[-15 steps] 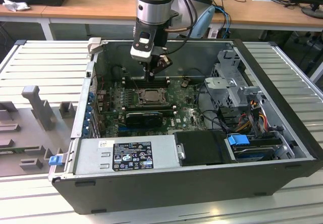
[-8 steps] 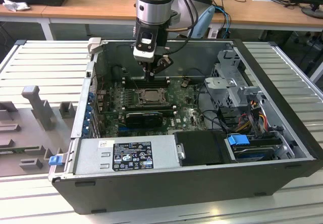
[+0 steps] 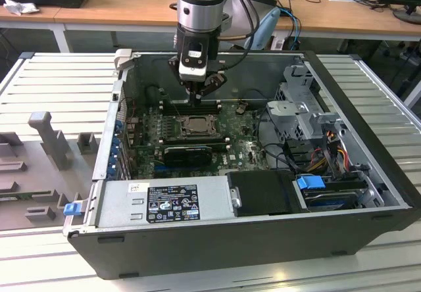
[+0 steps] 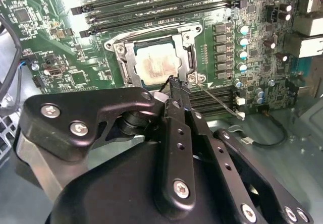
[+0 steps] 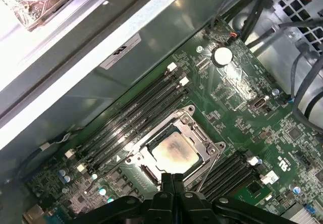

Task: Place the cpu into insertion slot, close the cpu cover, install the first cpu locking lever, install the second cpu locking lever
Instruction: 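Install the first cpu locking lever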

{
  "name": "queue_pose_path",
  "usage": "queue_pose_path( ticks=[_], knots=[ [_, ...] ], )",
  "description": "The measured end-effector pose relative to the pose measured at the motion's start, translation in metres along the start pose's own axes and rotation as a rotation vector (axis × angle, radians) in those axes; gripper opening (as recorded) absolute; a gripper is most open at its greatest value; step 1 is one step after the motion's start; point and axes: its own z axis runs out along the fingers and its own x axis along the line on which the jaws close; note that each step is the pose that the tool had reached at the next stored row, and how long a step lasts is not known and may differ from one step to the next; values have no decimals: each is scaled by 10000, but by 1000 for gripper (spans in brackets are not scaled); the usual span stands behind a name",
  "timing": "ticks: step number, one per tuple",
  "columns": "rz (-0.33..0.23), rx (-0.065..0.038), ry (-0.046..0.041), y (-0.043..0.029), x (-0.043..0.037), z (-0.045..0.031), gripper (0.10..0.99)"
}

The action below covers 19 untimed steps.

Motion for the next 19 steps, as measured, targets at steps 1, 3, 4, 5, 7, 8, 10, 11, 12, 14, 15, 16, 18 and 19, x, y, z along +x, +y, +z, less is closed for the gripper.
queue_pose_path(
  ticks=[1, 3, 4, 5, 7, 8, 10, 11, 12, 14, 15, 16, 18, 19],
  knots=[
    [-122, 2, 0, 0, 0, 0, 106],
    [-317, 6, 1, 0, 0, 0, 106],
    [-492, 9, 2, 0, 0, 0, 106],
    [-566, 10, 2, 0, 0, 0, 106],
    [-759, 13, 2, 0, 0, 0, 106],
    [-944, 17, 2, 0, 0, 0, 106],
    [-1309, 20, 0, 0, 0, 0, 106],
    [-1384, 19, -1, 0, 0, 0, 106],
    [-1467, 21, -1, 0, 0, 0, 106],
    [-1668, 25, -1, 0, 0, 0, 106],
    [-1941, 29, 0, 0, 0, 0, 106],
    [-2276, 34, 1, 0, 0, 0, 106],
    [-2960, 46, 3, 0, 0, 1, 106],
    [-3310, 52, 4, -1, 0, 1, 106]
  ],
)
